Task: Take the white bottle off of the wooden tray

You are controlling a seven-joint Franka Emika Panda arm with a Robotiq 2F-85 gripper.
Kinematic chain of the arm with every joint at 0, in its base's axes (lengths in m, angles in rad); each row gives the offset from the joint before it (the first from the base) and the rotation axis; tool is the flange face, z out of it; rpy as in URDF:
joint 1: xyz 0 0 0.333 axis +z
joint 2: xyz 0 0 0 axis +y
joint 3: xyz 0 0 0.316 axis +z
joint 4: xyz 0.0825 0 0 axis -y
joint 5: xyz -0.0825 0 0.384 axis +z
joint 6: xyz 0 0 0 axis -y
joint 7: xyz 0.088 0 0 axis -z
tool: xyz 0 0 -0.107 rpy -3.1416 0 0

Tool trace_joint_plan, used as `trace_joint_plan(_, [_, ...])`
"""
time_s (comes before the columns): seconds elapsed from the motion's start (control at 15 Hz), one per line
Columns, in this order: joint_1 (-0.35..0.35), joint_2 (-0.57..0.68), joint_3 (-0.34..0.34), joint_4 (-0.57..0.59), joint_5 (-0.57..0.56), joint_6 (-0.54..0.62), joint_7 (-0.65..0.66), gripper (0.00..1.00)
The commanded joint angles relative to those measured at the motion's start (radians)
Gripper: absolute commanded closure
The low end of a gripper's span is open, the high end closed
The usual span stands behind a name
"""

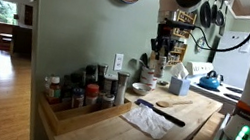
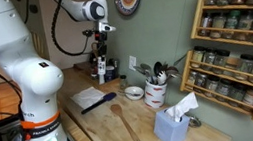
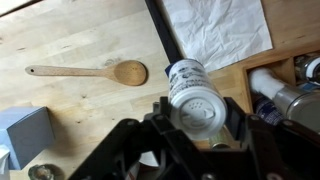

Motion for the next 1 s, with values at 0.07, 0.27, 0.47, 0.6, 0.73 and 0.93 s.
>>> trace_joint_plan(0.07, [-0.013, -0.004, 0.012, 0.001, 0.004, -0.002, 0.001, 0.45])
trace_joint_plan(0.27, [-0.030, 0.012, -0.020, 0.011, 0.023, -0.003, -0.029, 0.70])
trace_joint_plan(0.47, [-0.087, 0.027, -0.083, -0.014, 0.017, 0.051, -0.068, 0.70])
trace_joint_plan(0.6, [-0.125, 0.054, -0.125, -0.017, 0.021, 0.077, -0.093, 0.70])
trace_joint_plan(0.73, [-0.159, 0.086, -0.164, -0.024, 0.029, 0.117, -0.128, 0.70])
trace_joint_plan(0.93, [-0.202, 0.122, -0.218, -0.067, 0.030, 0.211, -0.184, 0.70])
